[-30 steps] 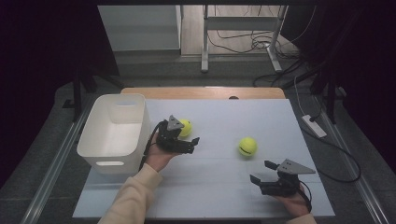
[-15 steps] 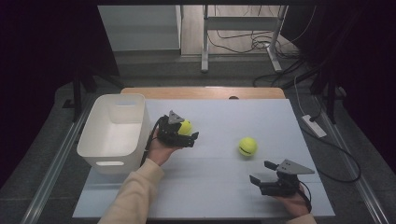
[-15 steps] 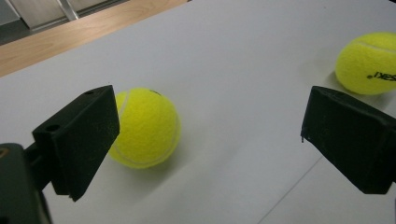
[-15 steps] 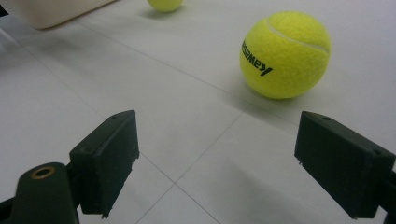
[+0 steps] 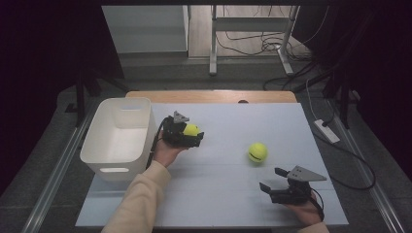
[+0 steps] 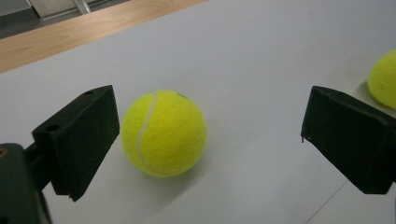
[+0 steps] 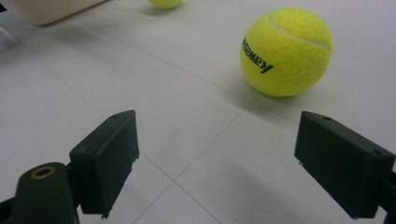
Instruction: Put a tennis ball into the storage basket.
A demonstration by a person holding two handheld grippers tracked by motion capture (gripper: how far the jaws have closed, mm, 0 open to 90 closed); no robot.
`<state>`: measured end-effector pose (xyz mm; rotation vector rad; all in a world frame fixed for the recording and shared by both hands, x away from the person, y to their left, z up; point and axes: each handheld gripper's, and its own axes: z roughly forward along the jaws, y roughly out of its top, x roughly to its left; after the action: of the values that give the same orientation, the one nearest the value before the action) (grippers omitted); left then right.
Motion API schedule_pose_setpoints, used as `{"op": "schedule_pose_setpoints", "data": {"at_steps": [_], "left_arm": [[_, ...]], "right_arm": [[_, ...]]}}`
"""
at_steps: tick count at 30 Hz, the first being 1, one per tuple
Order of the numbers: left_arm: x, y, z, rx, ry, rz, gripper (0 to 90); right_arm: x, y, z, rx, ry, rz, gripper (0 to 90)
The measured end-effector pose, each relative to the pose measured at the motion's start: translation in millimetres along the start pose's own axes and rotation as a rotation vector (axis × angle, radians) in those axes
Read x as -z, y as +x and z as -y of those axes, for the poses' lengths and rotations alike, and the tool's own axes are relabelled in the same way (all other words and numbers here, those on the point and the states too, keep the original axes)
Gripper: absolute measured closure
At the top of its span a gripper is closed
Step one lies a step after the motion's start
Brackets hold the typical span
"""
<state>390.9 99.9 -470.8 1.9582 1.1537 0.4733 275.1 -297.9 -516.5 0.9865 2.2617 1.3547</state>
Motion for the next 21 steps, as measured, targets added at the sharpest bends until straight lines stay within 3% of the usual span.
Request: {"op": "schedule_pose_setpoints", "data": {"at_steps": [15,21], "left_arm": [[-14.6,15.8,-2.3,0.054,0.020,-0.021,4.7],[-24.0,19.2,-1.8,0.055,0.048,-0.025,4.5]], "right_arm": [[-0.2,-0.6,0.3,-0.003,0.002,0.002,13.5],[-0.1,-0.8,0.4,-0.003,0.002,0.002,13.5]]}}
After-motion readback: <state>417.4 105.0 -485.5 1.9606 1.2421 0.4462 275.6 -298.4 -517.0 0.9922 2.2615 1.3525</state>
